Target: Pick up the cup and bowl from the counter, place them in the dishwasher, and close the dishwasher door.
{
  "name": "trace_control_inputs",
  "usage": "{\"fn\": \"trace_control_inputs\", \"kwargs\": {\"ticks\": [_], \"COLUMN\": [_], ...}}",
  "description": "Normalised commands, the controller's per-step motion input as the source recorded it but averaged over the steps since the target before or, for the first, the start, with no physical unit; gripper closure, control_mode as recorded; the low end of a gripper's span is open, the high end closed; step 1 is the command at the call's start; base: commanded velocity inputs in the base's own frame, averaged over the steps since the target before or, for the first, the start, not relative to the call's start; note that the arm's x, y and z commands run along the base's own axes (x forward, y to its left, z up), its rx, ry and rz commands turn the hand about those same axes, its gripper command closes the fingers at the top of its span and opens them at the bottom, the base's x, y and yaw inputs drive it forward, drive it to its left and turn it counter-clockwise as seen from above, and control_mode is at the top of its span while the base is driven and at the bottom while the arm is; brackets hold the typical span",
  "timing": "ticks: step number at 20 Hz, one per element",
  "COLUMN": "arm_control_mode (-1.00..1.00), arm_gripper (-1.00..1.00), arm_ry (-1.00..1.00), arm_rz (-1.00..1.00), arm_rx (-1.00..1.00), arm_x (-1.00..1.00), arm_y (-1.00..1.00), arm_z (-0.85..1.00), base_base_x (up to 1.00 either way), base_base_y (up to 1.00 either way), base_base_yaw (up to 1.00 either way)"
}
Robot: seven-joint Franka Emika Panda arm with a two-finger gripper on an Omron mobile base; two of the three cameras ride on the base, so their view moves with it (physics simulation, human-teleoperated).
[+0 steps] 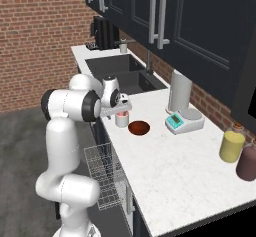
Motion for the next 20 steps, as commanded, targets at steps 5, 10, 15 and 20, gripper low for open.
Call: {"fn": "trace_control_inputs", "kwargs": {"ticks": [5, 10, 15, 20], "arm_control_mode": [-1.0, -1.0, -1.0, -1.0], "arm_gripper": [1.0, 1.0, 1.0, 1.0], "arm_ry": [0.05, 0.0, 0.0, -0.03], "arm_rz": [0.0, 0.0, 0.0, 0.0], "arm_rx": [0.0, 0.0, 0.0, 0.0], "arm_x": [-0.19, 0.0, 0.0, -0.14], "arm_y": [-0.03, 0.0, 0.0, 0.09], "arm_z": [-0.26, 0.0, 0.0, 0.0], "base_base_x": [0.0, 0.0, 0.0, 0.0], "base_base_y": [0.0, 0.0, 0.0, 0.0], "base_base_yaw": [0.0, 0.0, 0.0, 0.0]}}
